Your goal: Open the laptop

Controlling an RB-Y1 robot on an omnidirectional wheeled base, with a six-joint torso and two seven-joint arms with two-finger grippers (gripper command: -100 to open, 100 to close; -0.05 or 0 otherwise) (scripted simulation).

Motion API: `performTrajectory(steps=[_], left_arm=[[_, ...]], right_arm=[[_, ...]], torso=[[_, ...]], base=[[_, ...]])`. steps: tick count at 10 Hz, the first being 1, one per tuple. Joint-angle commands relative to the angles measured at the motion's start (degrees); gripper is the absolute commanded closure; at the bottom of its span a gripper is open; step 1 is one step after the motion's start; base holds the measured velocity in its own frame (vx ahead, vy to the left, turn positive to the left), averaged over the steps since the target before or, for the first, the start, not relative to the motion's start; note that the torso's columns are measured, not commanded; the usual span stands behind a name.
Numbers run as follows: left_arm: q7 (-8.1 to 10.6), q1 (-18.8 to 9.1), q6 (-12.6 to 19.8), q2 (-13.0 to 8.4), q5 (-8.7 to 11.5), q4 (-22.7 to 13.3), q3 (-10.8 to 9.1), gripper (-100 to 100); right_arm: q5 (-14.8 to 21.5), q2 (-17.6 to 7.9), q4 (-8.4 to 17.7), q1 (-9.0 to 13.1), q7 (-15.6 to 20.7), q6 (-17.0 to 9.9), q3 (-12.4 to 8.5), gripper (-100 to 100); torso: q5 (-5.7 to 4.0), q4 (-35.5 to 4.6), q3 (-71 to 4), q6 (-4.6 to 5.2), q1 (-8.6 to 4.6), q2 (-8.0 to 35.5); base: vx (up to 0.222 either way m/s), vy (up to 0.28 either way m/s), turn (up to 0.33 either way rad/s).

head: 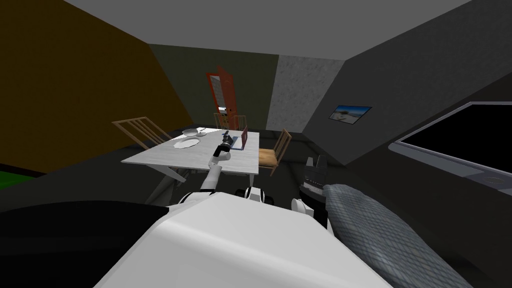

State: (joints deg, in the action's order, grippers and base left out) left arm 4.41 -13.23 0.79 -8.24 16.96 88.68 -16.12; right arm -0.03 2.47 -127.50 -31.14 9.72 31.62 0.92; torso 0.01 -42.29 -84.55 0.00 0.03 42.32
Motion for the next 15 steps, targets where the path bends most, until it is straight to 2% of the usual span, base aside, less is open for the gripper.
performTrajectory(steps=[1, 5, 7, 8, 10, 11, 12, 13, 14, 15], left_arm=[[-0.24, -3.7, 3.3, 0.8, 1.3, -3.8, -1.58, -100], [-0.64, -8.3, 6.7, 2.3, 2.9, -9.1, -3.35, -100], [-0.72, -9.2, 7.4, 2.9, 3.2, -10.1, -3.69, -100], [-0.79, -10.0, 8.0, 3.6, 3.4, -11.0, -3.99, -100], [-0.93, -11.6, 9.2, 6.7, 3.9, -12.9, -4.61, -100], [-0.83, -10.9, 8.7, 5.5, 4.1, -12.4, -4.21, -100], [-0.69, -11.8, 8.9, 4.8, 3.9, -13.4, -5.99, -100], [-0.65, -12.2, 9.0, 4.3, 3.7, -13.8, -6.90, -100], [-0.68, -12.1, 9.4, 4.7, 3.7, -13.1, -6.45, -100], [-0.76, -11.2, 8.7, 5.3, 4.1, -12.8, -4.78, 100]], right_arm=[[0.0, 0.0, 0.0, 0.0, 0.0, 0.0, 0.0, 0], [0.0, 0.0, 0.0, 0.0, 0.0, 0.0, 0.0, 0], [0.0, 0.0, 0.0, 0.0, 0.0, 0.0, 0.0, 0], [0.0, 0.0, 0.0, 0.0, 0.0, 0.0, 0.0, 0], [0.0, 0.0, 0.0, 0.0, 0.0, 0.0, 0.0, 0], [0.0, 0.0, 0.0, 0.0, 0.0, 0.0, 0.0, 0], [0.0, 0.0, 0.0, 0.0, 0.0, 0.0, 0.0, 0], [0.0, 0.0, 0.0, 0.0, 0.0, 0.0, 0.0, 0], [0.0, 0.0, 0.0, 0.0, 0.0, 0.0, 0.0, 0], [0.0, 0.0, 0.0, 0.0, 0.0, 0.0, 0.0, 0]], torso=[[-0.01, 0.0, 0.0, 0.00, -0.02, 0.0], [-0.01, 0.0, 0.0, 0.00, -0.04, 0.0], [0.00, 0.0, 0.0, 0.00, 0.00, -0.1], [0.01, 0.0, 0.0, 0.00, 0.04, 0.0], [-0.01, 0.0, 0.0, 0.03, -0.06, 0.0], [-0.02, 0.0, 0.0, 0.02, -0.07, 0.0], [0.00, 0.0, 0.0, -0.01, 0.01, 0.0], [0.01, 0.0, -0.1, 0.02, 0.06, -0.1], [0.02, 0.0, -0.1, 0.00, 0.06, -0.1], [0.01, 0.0, 0.0, -0.03, 0.00, 0.0]], base=[[0.015, -0.060, 0.009], [0.010, -0.051, 0.006], [0.014, -0.032, 0.003], [0.007, -0.019, 0.004], [0.004, -0.029, 0.005], [0.000, -0.015, -0.002], [0.023, 0.003, -0.167], [0.040, 0.015, -0.191], [0.018, 0.009, -0.030], [-0.013, -0.008, 0.165]])
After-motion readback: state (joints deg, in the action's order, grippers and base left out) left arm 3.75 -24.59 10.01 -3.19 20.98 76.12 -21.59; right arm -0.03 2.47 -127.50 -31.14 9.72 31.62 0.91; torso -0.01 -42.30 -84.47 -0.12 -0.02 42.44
